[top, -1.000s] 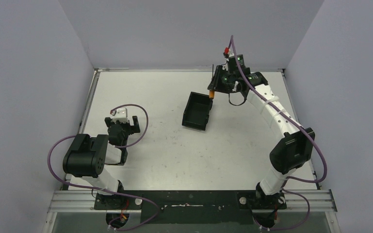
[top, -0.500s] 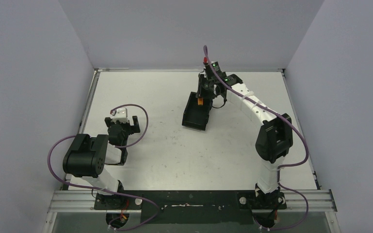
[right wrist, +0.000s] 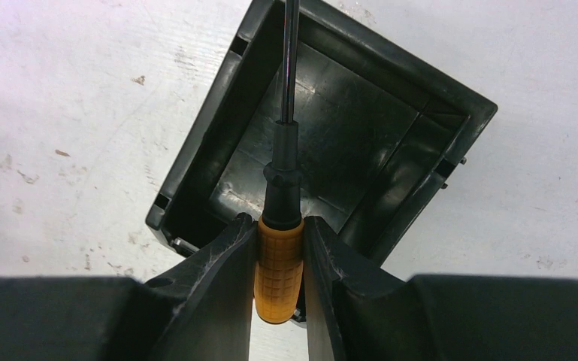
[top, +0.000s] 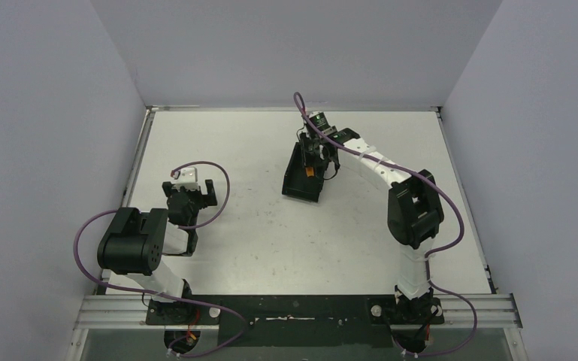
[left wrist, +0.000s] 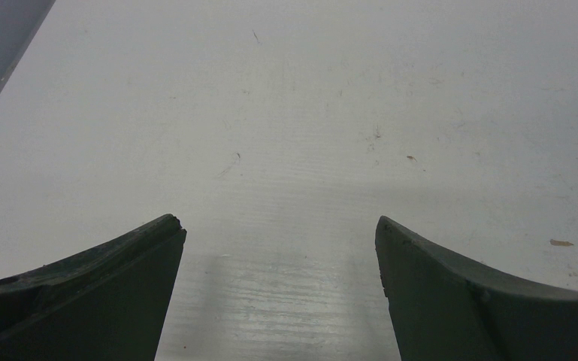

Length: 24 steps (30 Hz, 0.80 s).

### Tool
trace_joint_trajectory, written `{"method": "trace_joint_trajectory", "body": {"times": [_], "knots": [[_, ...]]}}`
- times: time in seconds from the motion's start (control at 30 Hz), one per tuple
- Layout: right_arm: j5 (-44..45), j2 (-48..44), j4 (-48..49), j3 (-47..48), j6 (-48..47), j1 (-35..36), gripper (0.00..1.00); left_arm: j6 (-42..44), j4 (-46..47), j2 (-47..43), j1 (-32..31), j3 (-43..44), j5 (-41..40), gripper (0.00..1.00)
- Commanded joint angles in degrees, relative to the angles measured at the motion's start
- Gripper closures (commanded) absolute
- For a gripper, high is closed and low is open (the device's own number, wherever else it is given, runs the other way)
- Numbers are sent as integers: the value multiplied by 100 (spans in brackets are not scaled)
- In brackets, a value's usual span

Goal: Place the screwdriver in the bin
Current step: Place the screwdriver in the bin.

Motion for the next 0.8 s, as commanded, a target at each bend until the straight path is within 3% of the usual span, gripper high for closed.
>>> {"method": "trace_joint_trajectory", "body": {"times": [0.0, 0.77], "knots": [[159, 5, 437, -106, -276, 71, 90, 11, 203, -86, -5, 37, -29, 3], [301, -104, 633, -674, -244, 272, 84, 8, 205, -92, -5, 37, -29, 3]]}}
